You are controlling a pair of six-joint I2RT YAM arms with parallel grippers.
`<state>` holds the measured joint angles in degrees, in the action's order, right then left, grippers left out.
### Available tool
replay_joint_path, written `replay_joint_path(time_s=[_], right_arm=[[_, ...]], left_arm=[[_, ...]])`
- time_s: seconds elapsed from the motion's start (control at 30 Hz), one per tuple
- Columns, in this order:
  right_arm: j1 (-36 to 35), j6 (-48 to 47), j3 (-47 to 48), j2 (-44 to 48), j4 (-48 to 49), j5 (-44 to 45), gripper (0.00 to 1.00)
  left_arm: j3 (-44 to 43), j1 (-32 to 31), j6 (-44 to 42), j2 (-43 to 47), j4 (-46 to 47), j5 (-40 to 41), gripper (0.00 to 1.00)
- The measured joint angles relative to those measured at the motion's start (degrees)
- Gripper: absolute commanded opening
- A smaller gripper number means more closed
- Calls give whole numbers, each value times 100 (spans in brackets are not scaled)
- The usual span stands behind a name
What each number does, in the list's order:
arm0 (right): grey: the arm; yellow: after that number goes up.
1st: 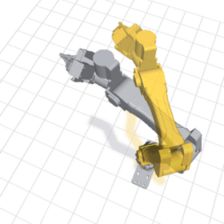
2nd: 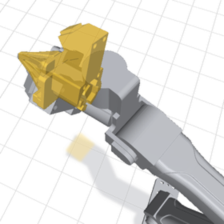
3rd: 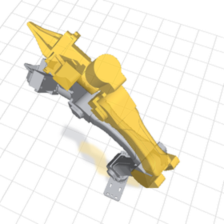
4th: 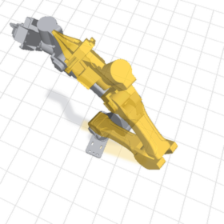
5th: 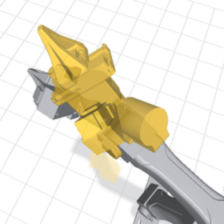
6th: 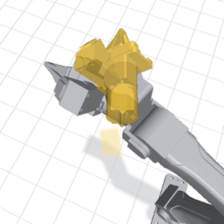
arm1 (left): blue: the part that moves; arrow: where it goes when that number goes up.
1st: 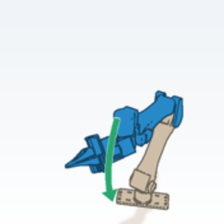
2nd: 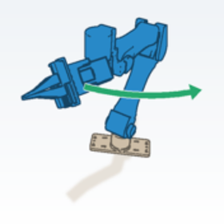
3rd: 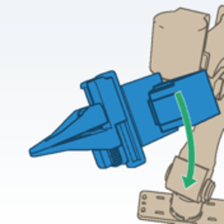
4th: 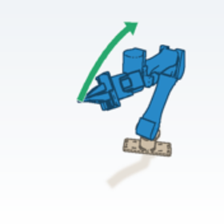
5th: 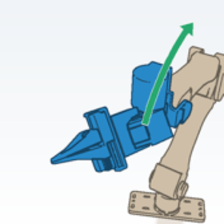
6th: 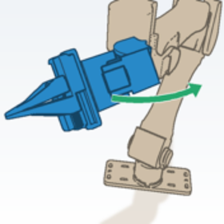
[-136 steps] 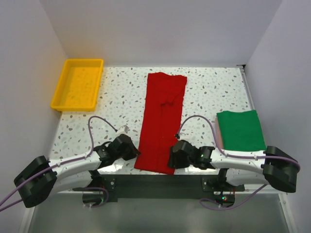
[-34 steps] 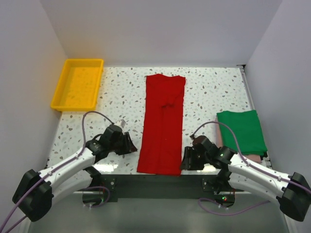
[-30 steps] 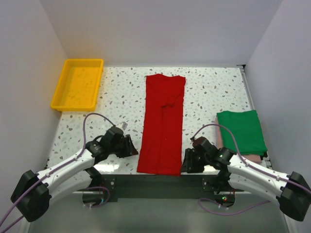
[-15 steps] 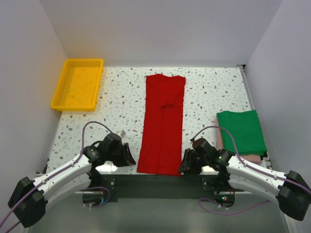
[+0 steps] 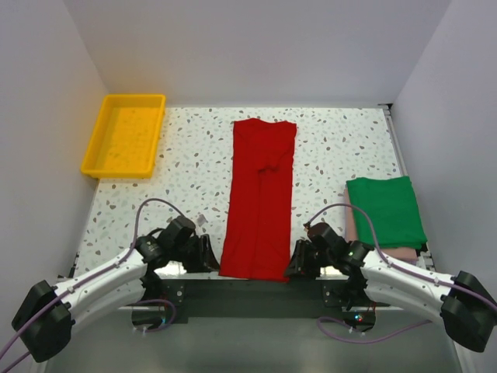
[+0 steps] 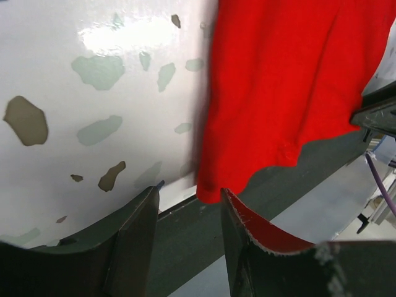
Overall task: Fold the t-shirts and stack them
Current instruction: Fold the tshirt
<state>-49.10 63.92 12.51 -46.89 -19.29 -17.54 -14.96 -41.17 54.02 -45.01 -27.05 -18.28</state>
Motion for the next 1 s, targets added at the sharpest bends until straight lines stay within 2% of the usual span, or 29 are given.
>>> replay_joint_path(time_s=[0.5, 0.67, 0.77, 0.8, 1.0], right_arm=[[0, 44, -24, -155, 179, -63, 33], [0, 59, -35, -186, 243, -105, 33], [0, 57, -35, -227, 302, -125, 30], [0, 61, -46, -229, 313, -127, 29], [0, 50, -68, -295, 350, -146, 15]], left_arm=[[260, -501, 267, -216, 837, -234, 45], [284, -557, 372, -345, 1005, -232, 39], [308, -601, 407, -409, 1128, -225, 33], [328, -623, 420, -426, 1167, -225, 26], [424, -796, 573, -483, 1320, -144, 6]])
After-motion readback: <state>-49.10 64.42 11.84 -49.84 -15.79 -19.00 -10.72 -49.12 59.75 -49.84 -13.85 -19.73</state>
